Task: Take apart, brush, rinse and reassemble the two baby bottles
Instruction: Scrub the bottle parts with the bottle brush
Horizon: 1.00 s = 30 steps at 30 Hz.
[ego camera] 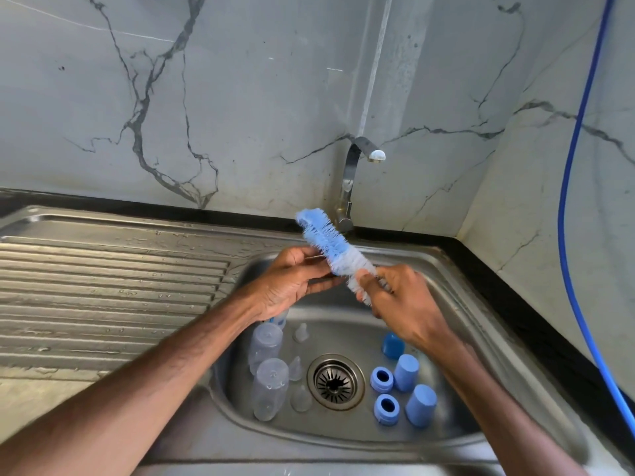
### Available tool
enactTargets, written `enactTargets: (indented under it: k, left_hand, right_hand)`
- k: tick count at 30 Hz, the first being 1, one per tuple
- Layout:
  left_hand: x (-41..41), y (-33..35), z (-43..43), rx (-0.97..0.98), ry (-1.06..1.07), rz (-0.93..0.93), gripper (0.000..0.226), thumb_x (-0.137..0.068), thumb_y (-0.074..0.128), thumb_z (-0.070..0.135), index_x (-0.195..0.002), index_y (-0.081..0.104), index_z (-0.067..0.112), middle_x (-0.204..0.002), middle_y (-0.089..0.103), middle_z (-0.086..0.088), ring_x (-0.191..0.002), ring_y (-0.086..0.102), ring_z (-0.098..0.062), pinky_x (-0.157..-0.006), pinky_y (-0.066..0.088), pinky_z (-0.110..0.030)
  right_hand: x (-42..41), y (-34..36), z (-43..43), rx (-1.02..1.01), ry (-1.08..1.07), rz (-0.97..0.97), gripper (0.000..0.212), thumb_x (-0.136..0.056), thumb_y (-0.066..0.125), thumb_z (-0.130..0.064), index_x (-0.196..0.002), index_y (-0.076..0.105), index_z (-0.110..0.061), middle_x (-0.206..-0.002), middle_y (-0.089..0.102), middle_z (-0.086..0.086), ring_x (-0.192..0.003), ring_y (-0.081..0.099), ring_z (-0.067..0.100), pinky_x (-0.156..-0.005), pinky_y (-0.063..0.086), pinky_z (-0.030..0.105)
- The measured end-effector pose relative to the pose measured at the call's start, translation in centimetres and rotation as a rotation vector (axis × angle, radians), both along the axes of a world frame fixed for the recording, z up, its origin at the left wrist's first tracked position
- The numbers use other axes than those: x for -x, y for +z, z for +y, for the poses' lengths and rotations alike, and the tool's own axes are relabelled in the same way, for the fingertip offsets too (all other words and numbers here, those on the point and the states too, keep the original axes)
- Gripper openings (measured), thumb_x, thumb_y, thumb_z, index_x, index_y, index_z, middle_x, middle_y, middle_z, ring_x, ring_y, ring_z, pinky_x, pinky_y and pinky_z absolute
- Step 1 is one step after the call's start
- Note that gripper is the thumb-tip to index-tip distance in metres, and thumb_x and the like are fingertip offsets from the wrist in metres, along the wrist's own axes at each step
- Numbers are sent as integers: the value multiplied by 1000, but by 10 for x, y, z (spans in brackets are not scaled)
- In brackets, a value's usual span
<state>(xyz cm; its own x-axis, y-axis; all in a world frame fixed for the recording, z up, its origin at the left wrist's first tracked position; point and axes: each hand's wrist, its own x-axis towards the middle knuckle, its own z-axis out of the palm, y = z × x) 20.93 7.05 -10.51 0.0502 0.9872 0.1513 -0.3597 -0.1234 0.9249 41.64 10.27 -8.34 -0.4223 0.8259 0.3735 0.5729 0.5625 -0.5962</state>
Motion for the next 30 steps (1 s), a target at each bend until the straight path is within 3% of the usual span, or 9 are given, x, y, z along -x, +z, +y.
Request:
enactTargets:
  k: [3,6,13,16,20,24,27,30]
  left_hand:
    - [2,3,1,-14,-36,-13,40,-102,52,-2,-142,52,-4,-137,63,-21,-128,62,-35,-107,50,-42]
    - [2,1,2,-6,9,-62,41,-100,52,-5,-140,53,-6,-137,62,-24,-130,59,-38,-105,52,-42]
    - [5,2,1,0,-20,-105,41,-101,51,-4,-141,51,-6,-137,62,-24,-126,62,-34,-101,56,-38]
    - [5,4,1,-6,-63,-83,40,-101,51,-5,-141,50,-6,-136,63,-24,-125,64,-35,-101,56,-37]
    - [7,2,1,-17,-14,-12,42,-99,51,-8,-140,52,-6,-138,62,-25,-128,61,-35,-104,54,-41]
    - [7,4,-1,-8,-54,48,42,-100,53,-6,-142,52,-4,-139,62,-22,-128,61,-33,-105,53,-42]
    - [6,0,0,7,-31,67,45,-98,52,-10,-142,51,-5,-139,60,-24,-130,59,-36,-107,51,-43]
    - [5,4,-2,-7,-72,71,43,-99,54,-7,-142,52,-3,-138,62,-22,-128,62,-34,-106,52,-43]
  right_hand:
    - [1,4,4,-39,-95,34,43,-103,57,-31,-61,60,-20,-46,56,-7,-44,54,10,-41,39,17]
    - [0,1,-1,-48,10,26,44,-103,58,-30,-59,61,-23,-50,61,-12,-41,53,6,-41,42,22]
    - [0,2,1,-72,-8,10,44,-103,57,-30,-60,61,-25,-48,58,-11,-43,55,8,-43,40,16]
    - [-4,5,3,-71,-82,-16,39,-104,57,-32,-69,66,-18,-53,60,-4,-48,57,12,-46,43,25]
    - [0,2,-4,-68,48,-34,45,-103,58,-34,-59,61,-25,-55,63,-8,-45,56,11,-46,41,22]
    - [-1,6,1,-93,-43,-32,40,-102,58,-34,-66,66,-20,-52,62,-9,-47,58,9,-49,43,25]
    - [-3,3,-2,-60,45,-91,40,-102,59,-37,-66,66,-21,-55,64,-3,-48,60,12,-48,49,30]
    - [-8,9,7,-70,-83,-77,39,-102,58,-36,-70,68,-18,-55,63,-4,-51,59,15,-45,40,21]
